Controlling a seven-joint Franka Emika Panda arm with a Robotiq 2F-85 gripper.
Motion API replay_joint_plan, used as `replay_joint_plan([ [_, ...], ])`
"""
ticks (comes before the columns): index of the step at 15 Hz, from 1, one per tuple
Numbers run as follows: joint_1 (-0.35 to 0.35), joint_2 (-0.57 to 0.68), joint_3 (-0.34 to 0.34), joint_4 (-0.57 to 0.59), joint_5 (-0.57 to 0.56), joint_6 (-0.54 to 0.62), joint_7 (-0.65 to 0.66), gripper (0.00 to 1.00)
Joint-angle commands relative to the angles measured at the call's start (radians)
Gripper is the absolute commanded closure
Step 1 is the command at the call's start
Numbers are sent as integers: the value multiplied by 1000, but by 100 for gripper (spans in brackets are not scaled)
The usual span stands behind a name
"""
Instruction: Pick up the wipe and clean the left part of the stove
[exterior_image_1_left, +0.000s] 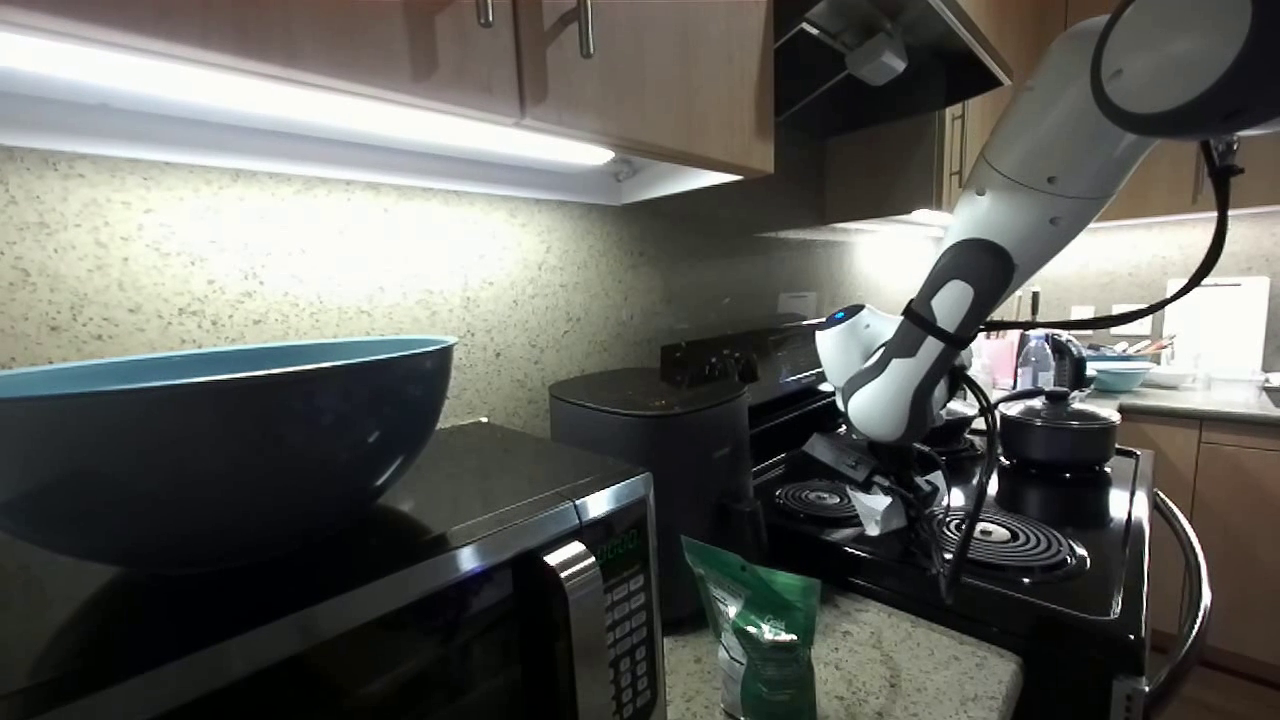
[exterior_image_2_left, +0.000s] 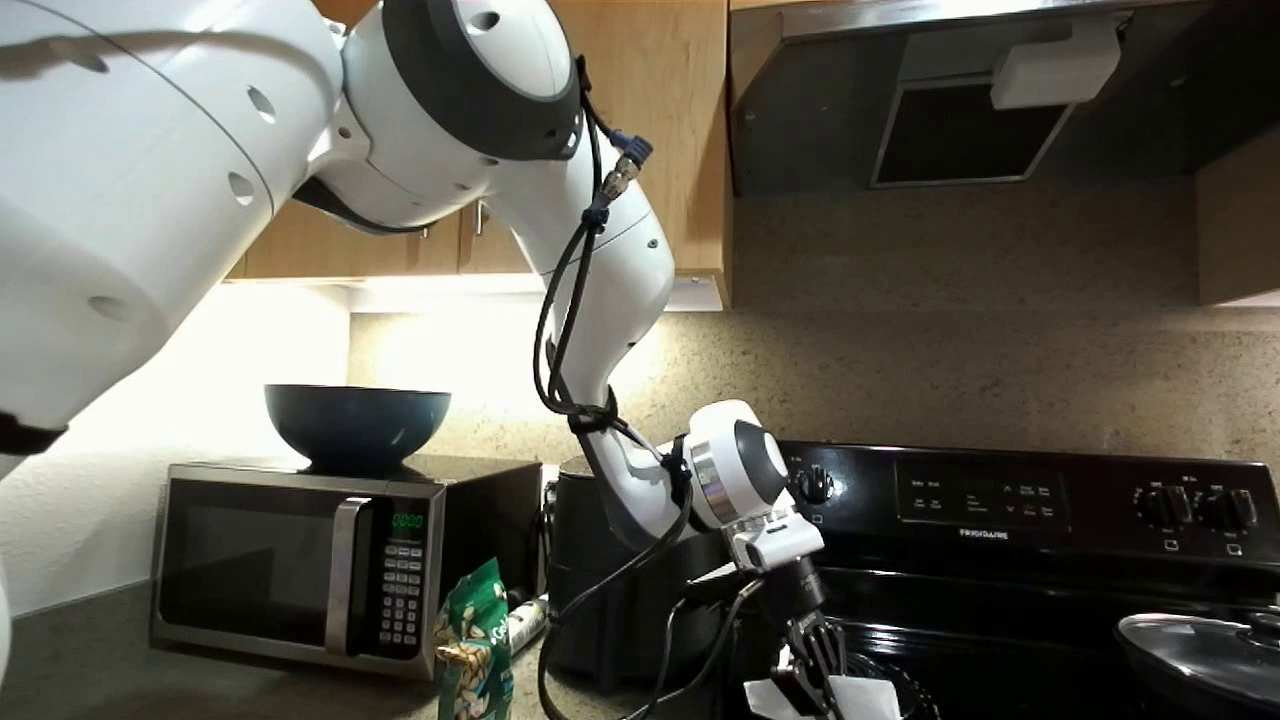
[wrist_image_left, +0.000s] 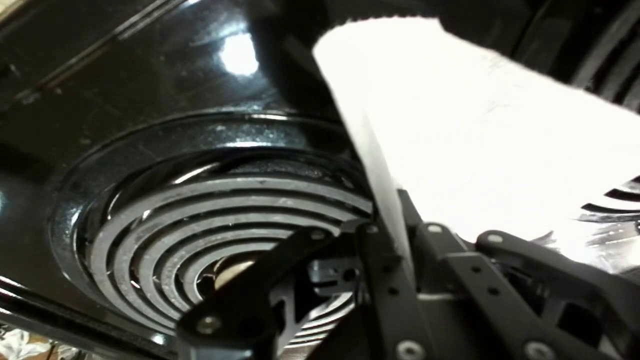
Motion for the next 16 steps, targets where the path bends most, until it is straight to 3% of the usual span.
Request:
replay_joint_plan([
  [1, 46, 15, -69, 20, -28, -83, 31, 92],
  [3, 105, 45, -136, 54, -145, -111, 140, 92],
  [5, 128, 88, -161, 108, -245, -137, 219, 92],
  [10, 150, 221, -149, 288, -472, -248, 398, 92],
  [11, 100, 149, -100, 216, -433, -216, 343, 92],
  [13, 97, 172, -85, 241, -440, -225, 352, 92],
  [16, 20, 161, -13, 235, -332, -177, 259, 92],
])
